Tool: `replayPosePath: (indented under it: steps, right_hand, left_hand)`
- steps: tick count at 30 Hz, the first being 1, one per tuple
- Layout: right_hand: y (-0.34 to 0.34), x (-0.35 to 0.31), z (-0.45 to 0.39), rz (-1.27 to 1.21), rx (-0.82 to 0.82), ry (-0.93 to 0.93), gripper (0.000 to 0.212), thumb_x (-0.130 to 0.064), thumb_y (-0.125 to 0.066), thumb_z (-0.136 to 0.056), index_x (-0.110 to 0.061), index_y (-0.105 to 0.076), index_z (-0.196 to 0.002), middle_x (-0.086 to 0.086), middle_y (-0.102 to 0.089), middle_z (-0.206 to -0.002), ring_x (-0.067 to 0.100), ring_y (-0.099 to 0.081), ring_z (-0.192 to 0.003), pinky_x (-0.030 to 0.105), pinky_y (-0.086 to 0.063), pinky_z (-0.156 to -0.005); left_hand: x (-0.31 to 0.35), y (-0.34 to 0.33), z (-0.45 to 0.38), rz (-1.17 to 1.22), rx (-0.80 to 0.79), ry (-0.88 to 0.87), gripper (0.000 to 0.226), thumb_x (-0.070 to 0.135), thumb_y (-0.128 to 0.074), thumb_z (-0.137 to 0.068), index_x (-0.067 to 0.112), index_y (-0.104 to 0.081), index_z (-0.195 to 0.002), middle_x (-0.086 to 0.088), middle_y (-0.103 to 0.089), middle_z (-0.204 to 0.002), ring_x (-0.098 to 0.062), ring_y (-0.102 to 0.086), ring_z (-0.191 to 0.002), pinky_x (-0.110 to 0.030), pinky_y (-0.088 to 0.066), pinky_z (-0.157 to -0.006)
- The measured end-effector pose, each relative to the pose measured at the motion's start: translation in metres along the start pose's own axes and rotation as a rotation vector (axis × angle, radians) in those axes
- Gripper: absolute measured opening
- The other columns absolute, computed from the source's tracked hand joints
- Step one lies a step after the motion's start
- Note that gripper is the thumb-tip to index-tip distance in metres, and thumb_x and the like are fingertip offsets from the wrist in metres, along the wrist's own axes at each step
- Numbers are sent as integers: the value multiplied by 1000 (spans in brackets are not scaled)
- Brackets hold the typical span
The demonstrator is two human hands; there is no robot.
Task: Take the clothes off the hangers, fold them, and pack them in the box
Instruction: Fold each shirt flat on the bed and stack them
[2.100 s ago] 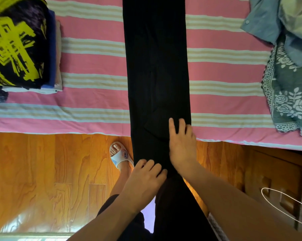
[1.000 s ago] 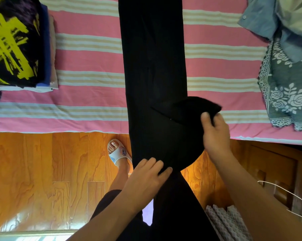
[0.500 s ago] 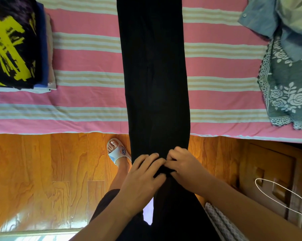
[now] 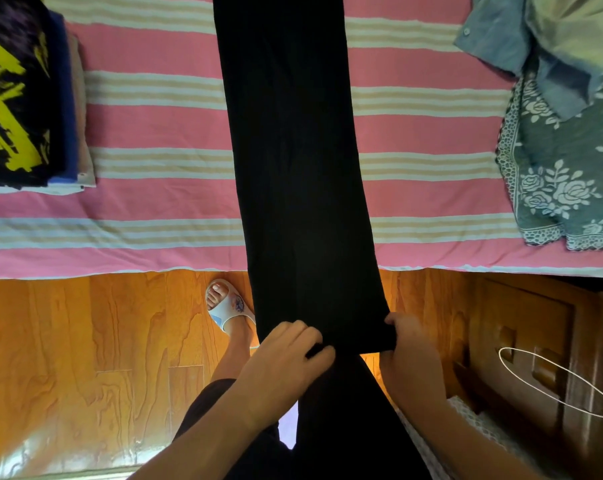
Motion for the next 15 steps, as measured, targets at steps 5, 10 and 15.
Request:
replayPosePath:
  steps: [5,10,15]
  right_hand:
    - [-5,2,-9,392,-2,570,72,-34,-83,-75,-18,-55,-139,13,-56,-131,30,-55,-117,42,-50,-95]
    - [-23,-10,-36,329,-103,454,78,-43,-81,-75,-19,-49,-142,5,-46,-147,26,-42,-136,46,-39,-113]
    - [0,-40,-70,-29,-62,194,22,-13,-68,-90,-22,-67,-111,-11,-58,-100,10,-56,-97,31,-53,-91]
  left_hand:
    - [-11,-7,-4,80,-19,108,71,15,-91,-67,20,-57,-129,3,-63,-106,-12,-57,-93,-23,-55,-72]
    - [-33,-6,-15,225,-75,314,26,37,-55,-98,40,-56,-124,18,-51,-115,-4,-52,-108,-28,-55,-85]
    - [-73,49,-75,362,-109,414,17,28,-63,-98,27,-68,-114,10,-58,-103,-7,-54,-96,-26,-47,-81]
Point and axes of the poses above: each hand's wrist, its own z-axis away from the middle knuckle, its own y-axis out of the back of the hand, x = y × z, the point moved 4 cm from there along -z, towards the middle knuckle
